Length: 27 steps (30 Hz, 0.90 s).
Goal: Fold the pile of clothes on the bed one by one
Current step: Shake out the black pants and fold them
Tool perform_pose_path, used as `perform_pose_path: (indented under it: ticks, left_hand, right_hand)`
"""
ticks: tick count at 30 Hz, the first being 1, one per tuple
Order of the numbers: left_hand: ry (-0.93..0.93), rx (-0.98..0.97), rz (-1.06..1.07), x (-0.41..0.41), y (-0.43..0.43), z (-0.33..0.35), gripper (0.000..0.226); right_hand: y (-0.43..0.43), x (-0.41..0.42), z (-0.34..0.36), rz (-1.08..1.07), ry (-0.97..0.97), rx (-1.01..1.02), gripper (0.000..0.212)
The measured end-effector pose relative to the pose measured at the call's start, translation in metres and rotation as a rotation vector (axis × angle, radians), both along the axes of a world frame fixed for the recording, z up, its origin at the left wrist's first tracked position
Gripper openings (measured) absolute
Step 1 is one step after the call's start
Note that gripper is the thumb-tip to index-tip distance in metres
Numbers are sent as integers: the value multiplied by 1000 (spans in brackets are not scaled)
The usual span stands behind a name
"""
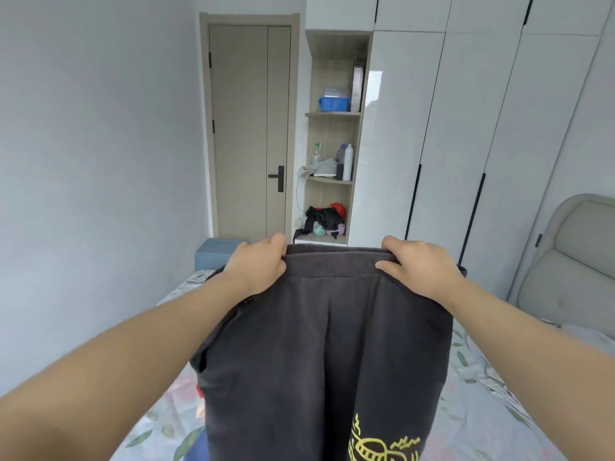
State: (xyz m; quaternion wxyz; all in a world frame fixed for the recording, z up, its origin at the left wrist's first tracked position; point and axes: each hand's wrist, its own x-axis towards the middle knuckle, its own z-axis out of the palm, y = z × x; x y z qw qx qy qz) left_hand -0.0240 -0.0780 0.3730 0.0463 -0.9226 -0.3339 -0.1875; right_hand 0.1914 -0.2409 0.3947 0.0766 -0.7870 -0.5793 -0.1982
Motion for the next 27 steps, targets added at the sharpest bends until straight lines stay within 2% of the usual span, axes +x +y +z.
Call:
perform_pose_path:
  ticks: [2,6,9,11,15,19,24,27]
  left_hand:
    - [59,27,-61,-7,-3,14,6]
    - [294,289,-167,-19,-4,37,27]
    - [504,319,-248,-23,-2,48,60]
    - [562,320,-259,-22,1,50,65]
    - [450,212,-262,-21,7,45,33]
    - [376,124,-258,-21,14,42,20]
    - [418,-158,-253,-20,16,47,33]
    - [378,-291,-227,-27,20,43,34]
  right_hand:
    - [-4,3,7,5,-29,0,27]
    - [-15,7,15,28,-97,-61,28]
    - [-22,11,16,51,-138,-114,35]
    - [-23,10,15,67,-157,-144,38]
    - [-20,7,10,97,-173,-164,30]
    - [-17,9,6,33,-104,-168,27]
    - [-12,3,0,23,-17,-227,30]
    - [-14,3,-5,59,8,-299,44]
